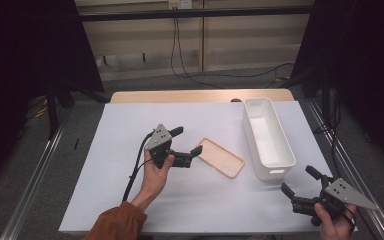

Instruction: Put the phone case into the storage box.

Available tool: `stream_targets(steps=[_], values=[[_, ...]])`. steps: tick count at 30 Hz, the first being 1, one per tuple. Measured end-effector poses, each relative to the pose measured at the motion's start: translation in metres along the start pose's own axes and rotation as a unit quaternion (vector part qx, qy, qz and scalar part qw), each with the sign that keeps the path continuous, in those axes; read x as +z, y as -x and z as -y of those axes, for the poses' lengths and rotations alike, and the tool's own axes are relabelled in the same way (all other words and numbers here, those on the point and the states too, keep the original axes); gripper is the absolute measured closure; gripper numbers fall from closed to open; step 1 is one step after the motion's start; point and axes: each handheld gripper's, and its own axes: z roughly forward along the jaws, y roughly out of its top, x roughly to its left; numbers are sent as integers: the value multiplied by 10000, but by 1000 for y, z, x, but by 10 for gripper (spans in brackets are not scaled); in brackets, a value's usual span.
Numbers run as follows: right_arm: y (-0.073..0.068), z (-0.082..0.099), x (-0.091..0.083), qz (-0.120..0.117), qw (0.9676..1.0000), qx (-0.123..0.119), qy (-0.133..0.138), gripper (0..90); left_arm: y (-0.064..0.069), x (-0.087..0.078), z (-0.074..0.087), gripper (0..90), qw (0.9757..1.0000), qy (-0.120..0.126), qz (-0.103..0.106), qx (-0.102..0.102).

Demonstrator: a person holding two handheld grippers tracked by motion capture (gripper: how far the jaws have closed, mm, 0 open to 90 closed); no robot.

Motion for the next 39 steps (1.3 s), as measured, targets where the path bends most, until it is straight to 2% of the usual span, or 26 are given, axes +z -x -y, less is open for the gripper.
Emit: stream_targets(steps=[2,4,6,12,13,18,26,30,31,32,36,37,38,39], values=[[0,0,0,-8,10000,-5,5,0,-2,6,-1,43,10000,-15,32,-2],[0,0,0,-18,10000,-8,0,0,-3,11,-3,42,9999,-95,18,113],[0,0,0,-11,10000,1,-3,0,-5,19,-2,42,9998,-165,132,-12],[0,0,0,22,10000,-33,-9,0,-2,35,0,34,9995,-249,185,-7],[-1,0,0,19,10000,-14,-9,0,1,42,0,34,9995,-261,181,70],[0,0,0,7,10000,-22,-2,0,4,51,-2,35,9992,-307,214,168],[0,0,-1,25,10000,-62,-16,0,-5,65,-7,79,9994,-331,55,45],[0,0,-1,17,10000,-45,-16,0,-7,65,-12,153,9998,-195,29,-33],[0,0,0,13,10000,-34,-19,0,-7,66,-13,194,9998,-184,32,-17],[0,0,0,13,10000,-37,-20,0,-8,67,-14,221,9998,-191,-17,83],[0,0,0,19,10000,-34,-22,0,-10,70,-13,276,9996,-248,-57,121],[0,0,0,9,10000,-35,-19,0,-11,72,-13,322,9996,-276,-52,65],[0,0,0,9,10000,-35,-19,0,-12,73,-14,322,9996,-292,-2,40],[0,1,0,-7,10000,-59,-36,0,-12,75,-14,387,9994,-331,32,34]])
